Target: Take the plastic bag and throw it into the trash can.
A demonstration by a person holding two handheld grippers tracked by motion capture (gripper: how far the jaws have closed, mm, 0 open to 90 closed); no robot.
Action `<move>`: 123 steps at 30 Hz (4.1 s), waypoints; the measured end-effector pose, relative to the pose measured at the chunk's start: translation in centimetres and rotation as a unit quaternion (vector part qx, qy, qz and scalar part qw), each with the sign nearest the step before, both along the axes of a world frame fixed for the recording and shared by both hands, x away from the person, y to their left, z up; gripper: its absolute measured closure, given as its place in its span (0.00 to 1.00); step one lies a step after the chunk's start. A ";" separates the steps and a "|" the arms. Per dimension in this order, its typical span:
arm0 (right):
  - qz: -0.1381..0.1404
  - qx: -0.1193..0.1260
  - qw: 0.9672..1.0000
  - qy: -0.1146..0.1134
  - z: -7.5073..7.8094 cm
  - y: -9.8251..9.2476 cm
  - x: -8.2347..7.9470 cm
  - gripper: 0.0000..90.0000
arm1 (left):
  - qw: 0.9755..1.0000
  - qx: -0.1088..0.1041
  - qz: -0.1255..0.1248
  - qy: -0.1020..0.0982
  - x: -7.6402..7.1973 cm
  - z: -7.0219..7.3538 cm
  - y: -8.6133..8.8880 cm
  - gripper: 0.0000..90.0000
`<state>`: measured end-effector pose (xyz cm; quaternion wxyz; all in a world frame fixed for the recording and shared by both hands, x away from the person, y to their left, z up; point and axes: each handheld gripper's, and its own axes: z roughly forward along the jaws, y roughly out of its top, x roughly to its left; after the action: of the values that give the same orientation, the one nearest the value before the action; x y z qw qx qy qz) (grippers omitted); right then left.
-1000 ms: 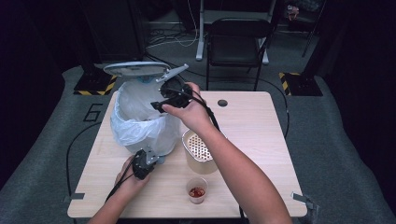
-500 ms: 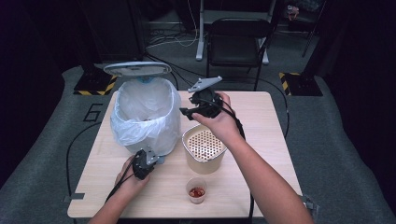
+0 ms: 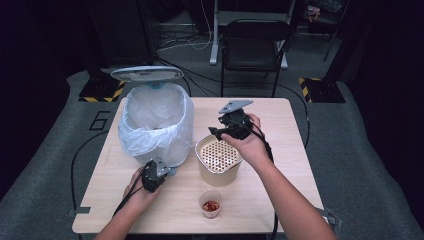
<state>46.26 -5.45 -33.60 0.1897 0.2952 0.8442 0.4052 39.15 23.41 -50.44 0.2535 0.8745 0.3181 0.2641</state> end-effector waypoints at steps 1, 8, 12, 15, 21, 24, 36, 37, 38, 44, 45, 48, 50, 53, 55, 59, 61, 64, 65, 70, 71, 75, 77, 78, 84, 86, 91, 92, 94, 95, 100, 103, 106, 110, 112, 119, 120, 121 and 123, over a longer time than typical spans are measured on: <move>-0.007 -0.002 1.000 0.006 -0.8 -0.7 0.1 0.54 | 1.000 0.000 0.000 0.000 0.0 0.0 0.0 1.00; -0.029 0.004 0.999 0.028 -3.0 -2.6 0.4 0.55 | 1.000 0.000 0.001 -0.002 0.0 0.0 0.0 1.00; -0.042 -0.001 0.998 0.038 -4.2 -3.6 0.6 0.56 | 1.000 -0.002 0.003 -0.007 0.0 -0.1 0.0 1.00; -0.043 0.004 0.997 0.060 -5.3 -4.4 0.6 0.64 | 1.000 -0.001 0.001 -0.002 0.0 0.0 0.0 1.00; -0.056 -0.006 0.996 0.064 -6.1 -5.2 0.5 0.67 | 1.000 0.003 0.001 -0.003 -0.1 0.0 0.0 1.00; -0.060 -0.009 0.996 0.072 -6.4 -5.5 0.6 0.70 | 1.000 0.003 0.001 -0.003 -0.1 0.0 0.0 1.00; -0.038 -0.028 0.995 0.086 -7.5 -6.1 0.4 0.85 | 1.000 0.003 0.000 -0.003 -0.1 0.0 0.0 1.00; -0.035 -0.029 0.996 0.083 -7.5 -6.2 0.4 0.85 | 1.000 0.004 0.000 -0.002 -0.1 0.0 0.0 1.00; -0.036 -0.028 0.996 0.082 -7.5 -6.2 0.3 0.85 | 1.000 0.004 0.000 -0.002 -0.1 0.0 0.0 1.00; -0.023 -0.030 0.996 0.084 -7.5 -7.0 -0.3 0.86 | 1.000 0.002 0.003 -0.008 -0.1 -0.1 -0.1 1.00; -0.021 -0.031 0.996 0.086 -7.4 -7.1 -0.5 0.86 | 1.000 0.000 0.002 -0.007 0.0 -0.1 0.0 1.00; -0.012 -0.032 0.996 0.085 -7.4 -7.7 -0.9 0.86 | 1.000 -0.003 0.003 -0.008 0.0 -0.1 0.0 1.00; -0.012 -0.031 0.996 0.088 -7.4 -8.0 -1.2 0.86 | 1.000 -0.001 0.002 -0.007 0.0 -0.1 0.0 1.00; -0.009 -0.034 0.995 0.090 -7.4 -8.3 -1.6 0.86 | 1.000 -0.003 0.003 -0.007 0.0 -0.1 0.0 1.00; -0.004 -0.032 0.996 0.084 -7.4 -8.6 -1.8 0.85 | 1.000 -0.003 0.003 -0.007 0.0 -0.1 0.0 1.00; -0.012 -0.018 0.997 0.078 -7.1 -9.2 -2.5 0.70 | 1.000 -0.003 0.003 -0.007 0.0 -0.1 0.0 1.00; -0.015 0.009 0.997 0.070 -6.3 -9.8 -3.5 0.62 | 1.000 -0.003 0.003 -0.007 0.0 -0.1 0.0 1.00; -0.016 0.022 0.998 0.064 -5.7 -10.2 -4.5 0.58 | 1.000 -0.003 0.003 -0.007 0.0 -0.1 0.0 1.00; -0.014 0.029 0.998 0.062 -5.5 -10.4 -5.0 0.57 | 1.000 -0.002 0.003 -0.007 0.0 -0.1 -0.1 1.00; -0.009 0.042 0.998 0.055 -5.1 -11.3 -7.7 0.52 | 1.000 -0.002 0.003 -0.007 0.0 -0.1 0.0 1.00; -0.010 0.045 0.997 0.056 -5.1 -11.4 -8.2 0.51 | 1.000 -0.002 0.003 -0.007 0.0 -0.1 0.0 1.00; -0.012 0.056 0.997 0.059 -5.5 -11.9 -10.4 0.47 | 1.000 -0.002 0.004 -0.007 -0.1 -0.1 -0.1 1.00; -0.011 0.057 0.997 0.059 -5.8 -12.1 -11.3 0.46 | 1.000 -0.001 0.005 -0.008 -0.1 -0.1 -0.1 1.00; -0.013 0.063 0.996 0.061 -5.9 -12.2 -11.7 0.45 | 1.000 0.002 0.005 -0.008 -0.1 -0.1 -0.1 1.00; 0.003 0.072 0.994 0.077 -7.3 -11.8 -13.6 0.43 | 1.000 0.002 0.004 -0.008 -0.1 -0.1 -0.1 1.00; 0.007 0.068 0.994 0.083 -8.0 -11.5 -14.0 0.42 | 1.000 0.001 0.004 -0.009 -0.1 -0.1 -0.1 1.00; 0.024 0.071 0.993 0.096 -9.5 -10.5 -14.5 0.41 | 1.000 0.003 0.005 -0.009 -0.1 -0.1 -0.1 1.00; 0.027 0.071 0.993 0.095 -9.8 -10.2 -14.5 0.40 | 1.000 0.002 0.006 -0.009 -0.1 -0.1 -0.1 1.00; 0.035 0.071 0.992 0.100 -10.3 -9.7 -14.7 0.40 | 1.000 0.001 0.005 -0.008 -0.1 -0.1 -0.1 1.00; 0.042 0.072 0.991 0.100 -10.5 -9.5 -14.7 0.39 | 1.000 0.001 0.004 -0.008 -0.1 -0.1 -0.1 1.00; 0.064 0.069 0.990 0.106 -11.2 -8.2 -14.6 0.38 | 1.000 0.002 0.004 -0.008 -0.1 -0.1 -0.1 1.00; 0.078 0.067 0.989 0.105 -11.2 -7.2 -14.8 0.34 | 1.000 -0.002 0.004 -0.007 0.0 -0.1 0.0 1.00; 0.085 0.066 0.989 0.103 -11.3 -6.9 -14.9 0.31 | 1.000 -0.003 0.004 -0.008 0.0 -0.1 -0.1 1.00; 0.095 0.061 0.989 0.097 -11.5 -6.2 -15.3 0.27 | 1.000 -0.002 0.003 -0.006 0.0 -0.1 -0.1 1.00; 0.093 0.063 0.989 0.097 -11.6 -5.8 -15.5 0.26 | 1.000 -0.002 0.003 -0.006 0.0 -0.1 -0.1 1.00; 0.106 0.061 0.988 0.094 -11.9 -4.3 -15.5 0.23 | 1.000 -0.002 0.004 -0.008 -0.1 -0.1 -0.1 1.00; 0.106 0.061 0.988 0.094 -11.9 -4.3 -15.5 0.23 | 1.000 -0.001 0.005 -0.007 -0.1 -0.1 -0.1 1.00; 0.105 0.061 0.988 0.098 -11.9 -4.2 -15.6 0.23 | 1.000 -0.002 0.004 -0.007 -0.1 -0.1 -0.1 1.00; 0.108 0.059 0.988 0.097 -12.1 -3.8 -15.5 0.22 | 1.000 -0.003 0.004 -0.008 -0.1 -0.1 -0.1 1.00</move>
<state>30.71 -9.30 -45.71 0.0440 0.2508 0.8603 0.4417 39.10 23.36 -50.57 0.2576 0.8703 0.3206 0.2709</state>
